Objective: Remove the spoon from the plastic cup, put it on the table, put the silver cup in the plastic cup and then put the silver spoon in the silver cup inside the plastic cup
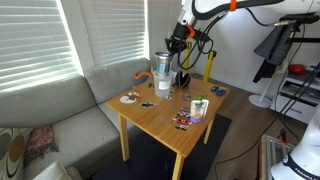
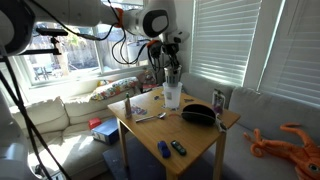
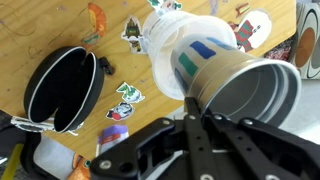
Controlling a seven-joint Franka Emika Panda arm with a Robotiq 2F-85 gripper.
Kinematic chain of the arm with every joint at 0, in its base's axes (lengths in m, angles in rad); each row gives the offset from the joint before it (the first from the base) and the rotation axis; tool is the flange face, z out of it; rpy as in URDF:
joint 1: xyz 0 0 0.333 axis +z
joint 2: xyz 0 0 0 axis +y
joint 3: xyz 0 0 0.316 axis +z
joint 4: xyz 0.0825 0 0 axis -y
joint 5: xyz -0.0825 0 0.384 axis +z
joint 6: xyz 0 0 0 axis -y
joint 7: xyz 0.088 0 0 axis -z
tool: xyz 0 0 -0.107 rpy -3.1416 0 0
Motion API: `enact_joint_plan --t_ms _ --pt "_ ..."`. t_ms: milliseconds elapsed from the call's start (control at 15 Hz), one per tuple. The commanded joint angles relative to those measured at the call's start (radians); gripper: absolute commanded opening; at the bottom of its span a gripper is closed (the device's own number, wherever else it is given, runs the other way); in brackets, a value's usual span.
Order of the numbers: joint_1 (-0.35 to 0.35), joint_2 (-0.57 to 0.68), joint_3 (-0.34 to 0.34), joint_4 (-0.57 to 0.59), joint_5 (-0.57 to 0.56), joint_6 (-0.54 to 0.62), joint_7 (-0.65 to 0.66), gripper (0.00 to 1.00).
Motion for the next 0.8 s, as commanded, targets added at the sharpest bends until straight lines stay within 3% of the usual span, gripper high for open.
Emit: enact_joint_plan --t_ms 0,333,533,667,733 --pt "-0.007 0.020 -0.006 -0.027 0.004 0.007 -0.043 0.01" --pt "-0.008 0.063 -0.010 -0.047 0.015 0.004 -0.060 0.01" --pt "-0.008 0.074 -0.010 -0.044 0.022 0.003 -0.069 0.11" --pt "-0.008 0.076 -0.010 -0.041 0.025 0.003 -0.076 0.21" --pt "-0.008 0.075 -0.010 -0.039 0.029 0.005 -0.078 0.39"
